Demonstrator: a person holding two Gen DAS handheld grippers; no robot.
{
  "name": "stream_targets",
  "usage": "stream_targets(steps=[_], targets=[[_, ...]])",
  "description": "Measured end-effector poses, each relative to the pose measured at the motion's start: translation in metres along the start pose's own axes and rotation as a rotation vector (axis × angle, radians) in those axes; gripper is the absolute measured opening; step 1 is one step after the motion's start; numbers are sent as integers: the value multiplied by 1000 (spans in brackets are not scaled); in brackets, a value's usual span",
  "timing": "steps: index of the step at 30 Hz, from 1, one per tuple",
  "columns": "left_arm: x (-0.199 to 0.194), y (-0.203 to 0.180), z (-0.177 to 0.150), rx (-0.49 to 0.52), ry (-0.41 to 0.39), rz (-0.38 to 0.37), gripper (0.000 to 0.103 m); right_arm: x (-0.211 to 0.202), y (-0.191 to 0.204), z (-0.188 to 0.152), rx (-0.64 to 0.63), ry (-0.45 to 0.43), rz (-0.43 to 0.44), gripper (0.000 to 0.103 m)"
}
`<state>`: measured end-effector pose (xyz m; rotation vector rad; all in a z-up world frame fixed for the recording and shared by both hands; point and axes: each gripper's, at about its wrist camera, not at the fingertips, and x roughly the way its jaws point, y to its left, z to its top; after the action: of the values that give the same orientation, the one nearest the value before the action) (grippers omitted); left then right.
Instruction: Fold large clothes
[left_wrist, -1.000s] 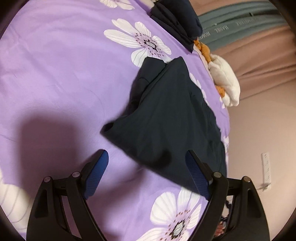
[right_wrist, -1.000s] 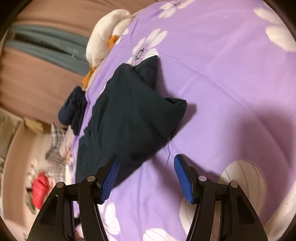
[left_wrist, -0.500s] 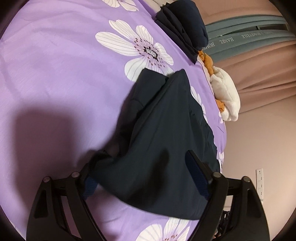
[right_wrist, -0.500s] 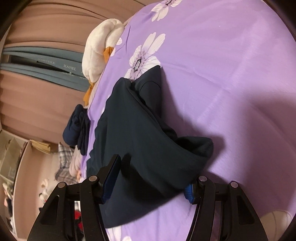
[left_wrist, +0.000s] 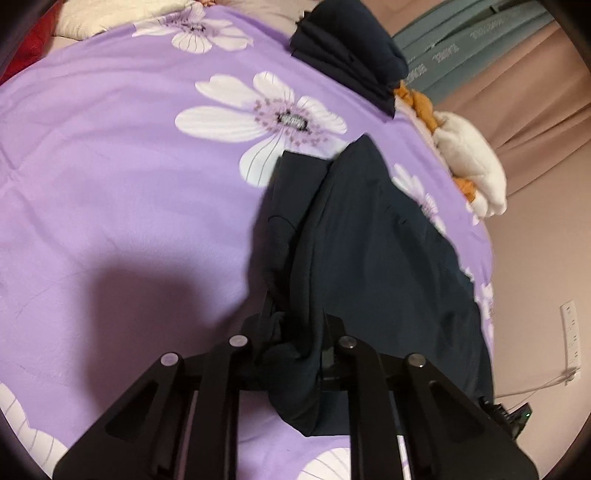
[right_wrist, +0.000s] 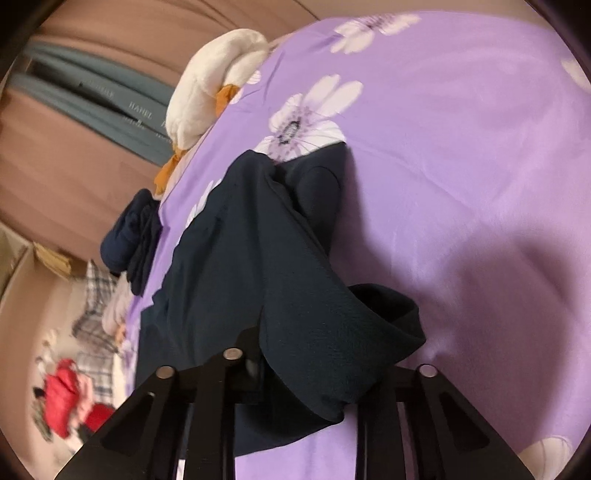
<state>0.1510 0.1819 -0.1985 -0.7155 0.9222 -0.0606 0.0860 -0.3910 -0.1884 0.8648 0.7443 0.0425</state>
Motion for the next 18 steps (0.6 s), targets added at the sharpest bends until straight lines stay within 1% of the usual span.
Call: stream_targets(steps=[3,5,12,18], targets=[[-10,-1,-4,4,-32,-8,13,-5,-2,3,11,-7,5,19],[-13,-4,-7,19,-33,-4,13,-7,-3,4,7,-8,3,18],[-23,3,-19,7,-11,-15,13,-14,1,1,-14,3,1,18],[-34,6,-31,9,3,-9,14,-21,-11,-5,11,25,17,18]])
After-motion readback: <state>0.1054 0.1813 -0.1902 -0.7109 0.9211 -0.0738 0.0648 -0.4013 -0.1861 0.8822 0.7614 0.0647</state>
